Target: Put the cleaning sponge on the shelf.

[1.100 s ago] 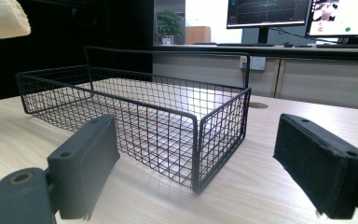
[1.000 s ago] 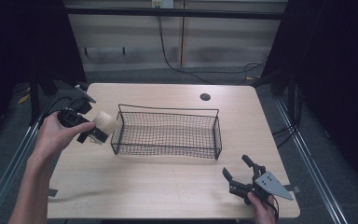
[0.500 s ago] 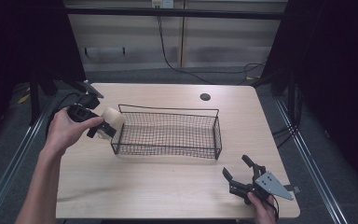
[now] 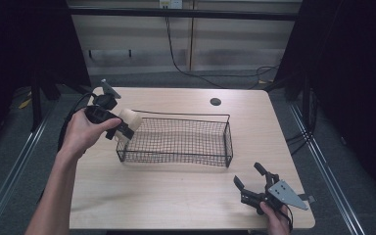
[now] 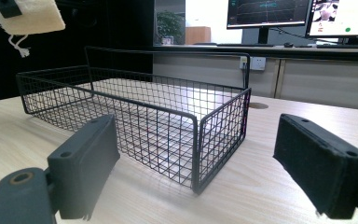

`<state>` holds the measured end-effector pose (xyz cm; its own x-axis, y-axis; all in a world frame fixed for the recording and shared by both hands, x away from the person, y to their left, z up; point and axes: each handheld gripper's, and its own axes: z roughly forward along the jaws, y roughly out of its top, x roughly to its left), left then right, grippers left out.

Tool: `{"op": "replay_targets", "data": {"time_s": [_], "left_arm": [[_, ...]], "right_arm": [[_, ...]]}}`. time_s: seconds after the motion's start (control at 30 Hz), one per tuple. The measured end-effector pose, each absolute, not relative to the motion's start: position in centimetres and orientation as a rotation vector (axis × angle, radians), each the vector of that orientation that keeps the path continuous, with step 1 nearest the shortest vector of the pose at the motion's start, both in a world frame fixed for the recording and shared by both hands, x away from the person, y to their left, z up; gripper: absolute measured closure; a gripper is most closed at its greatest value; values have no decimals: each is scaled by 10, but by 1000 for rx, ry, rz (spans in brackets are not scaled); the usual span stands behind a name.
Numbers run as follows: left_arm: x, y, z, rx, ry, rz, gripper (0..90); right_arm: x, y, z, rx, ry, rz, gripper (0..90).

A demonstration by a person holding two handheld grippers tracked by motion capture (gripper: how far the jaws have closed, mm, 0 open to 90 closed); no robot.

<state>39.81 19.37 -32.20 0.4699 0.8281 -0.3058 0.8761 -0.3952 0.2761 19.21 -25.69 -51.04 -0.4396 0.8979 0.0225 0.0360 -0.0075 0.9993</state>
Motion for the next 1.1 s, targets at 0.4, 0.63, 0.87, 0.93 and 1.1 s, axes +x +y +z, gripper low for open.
{"op": "replay_targets", "data": {"time_s": [0.4, 0.63, 0.87, 0.93, 1.1], "left_arm": [[407, 170, -324, 2306, 1477, -153, 318], [412, 159, -333, 2267, 1511, -155, 317], [417, 151, -342, 2266, 1540, -159, 317], [418, 149, -344, 2256, 1556, -152, 317], [422, 146, -349, 2248, 1586, -152, 317]], "right_arm": [[192, -257, -510, 995, 1556, 1533, 130], [192, -257, -510, 994, 1557, 1534, 131], [192, -257, -510, 994, 1558, 1534, 130], [192, -257, -510, 995, 1557, 1535, 130], [192, -257, -510, 993, 1558, 1536, 131]]}}
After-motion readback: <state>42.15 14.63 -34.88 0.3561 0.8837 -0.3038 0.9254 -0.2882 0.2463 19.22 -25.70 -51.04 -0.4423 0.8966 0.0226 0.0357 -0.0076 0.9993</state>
